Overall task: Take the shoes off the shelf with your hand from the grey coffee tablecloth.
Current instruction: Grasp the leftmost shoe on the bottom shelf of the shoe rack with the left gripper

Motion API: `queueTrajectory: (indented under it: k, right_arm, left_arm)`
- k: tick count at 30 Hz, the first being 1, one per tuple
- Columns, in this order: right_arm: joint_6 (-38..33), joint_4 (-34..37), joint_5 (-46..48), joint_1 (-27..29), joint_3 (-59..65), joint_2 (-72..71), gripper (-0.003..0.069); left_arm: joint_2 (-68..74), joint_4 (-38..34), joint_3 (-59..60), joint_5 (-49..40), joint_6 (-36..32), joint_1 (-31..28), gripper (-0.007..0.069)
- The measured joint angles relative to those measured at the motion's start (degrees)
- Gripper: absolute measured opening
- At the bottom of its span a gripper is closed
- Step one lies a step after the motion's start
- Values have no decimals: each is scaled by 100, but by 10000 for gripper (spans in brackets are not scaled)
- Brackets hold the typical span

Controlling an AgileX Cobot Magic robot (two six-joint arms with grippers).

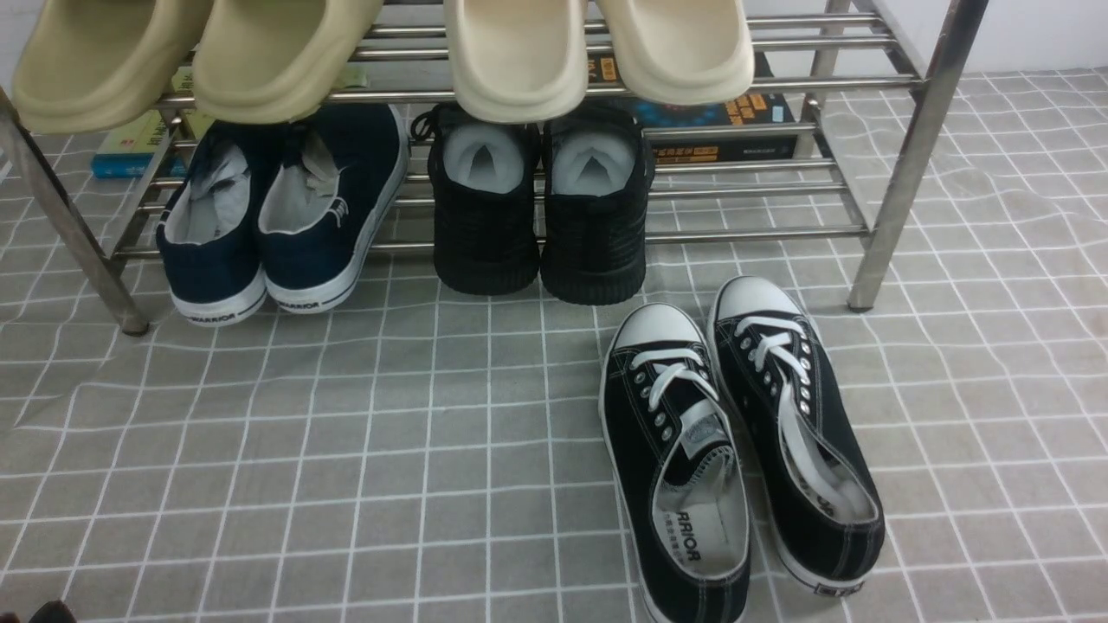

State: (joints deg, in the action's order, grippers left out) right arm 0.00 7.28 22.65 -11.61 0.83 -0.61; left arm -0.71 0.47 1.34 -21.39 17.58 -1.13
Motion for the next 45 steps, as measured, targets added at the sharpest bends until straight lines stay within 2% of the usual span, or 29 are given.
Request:
queueTrajectory:
  k: [3, 5, 6, 9, 20, 24, 25, 26, 27, 28, 31, 34, 36, 39, 42, 45]
  right_arm:
    - [0, 0, 0, 0, 0, 0, 220]
    - [0, 0, 0, 0, 0, 0, 222]
    - [0, 0, 0, 0, 0, 0, 225]
    - [0, 0, 0, 0, 0, 0, 232]
    - [0, 0, 0, 0, 0, 0, 237]
    - [0, 0, 0, 0, 0, 0, 237]
    - [0, 0, 0, 0, 0, 0, 237]
    - [0, 0, 0, 0, 0, 0, 237]
    - [0, 0, 0, 0, 0, 0, 237]
    - [0, 0, 0, 0, 0, 0, 237]
    - [0, 0, 0, 0, 0, 0, 237]
    - [0, 0, 0, 0, 0, 0, 237]
    - [0, 0, 0, 0, 0, 0, 239]
    - [0, 0, 0, 0, 0, 0, 239]
    - [0, 0, 0, 0, 0, 0, 239]
    - [0, 0, 0, 0, 0, 0, 239]
  left_arm:
    - [0, -1462, 19, 99, 1295, 0, 240]
    - [0, -1909, 19, 121, 1760, 0, 240]
    - [0, -2550, 21, 150, 2267, 0, 240]
    - [0, -3106, 26, 202, 2824, 0, 240]
    - [0, -2801, 26, 399, 3062, 0, 235]
    - [0, -2741, -38, 581, 2753, 0, 171]
    - [0, -2728, -216, 581, 2343, 0, 118]
    - [0, -2728, -251, 581, 2276, 0, 109]
    - [0, -2711, -520, 581, 1851, 0, 53]
    - [6, -2711, -727, 581, 1417, 0, 28]
    - [377, -2717, -1299, 465, 635, 0, 1]
    - [1032, -2735, -1625, -22, 338, 0, 1]
    - [1960, -2735, -1833, -742, 280, 0, 1]
    - [2988, -2709, -2150, -1033, 288, 0, 2]
    - [3827, -2660, -2530, -932, 288, 0, 21]
    - [5113, -2634, -3166, -528, 288, 0, 95]
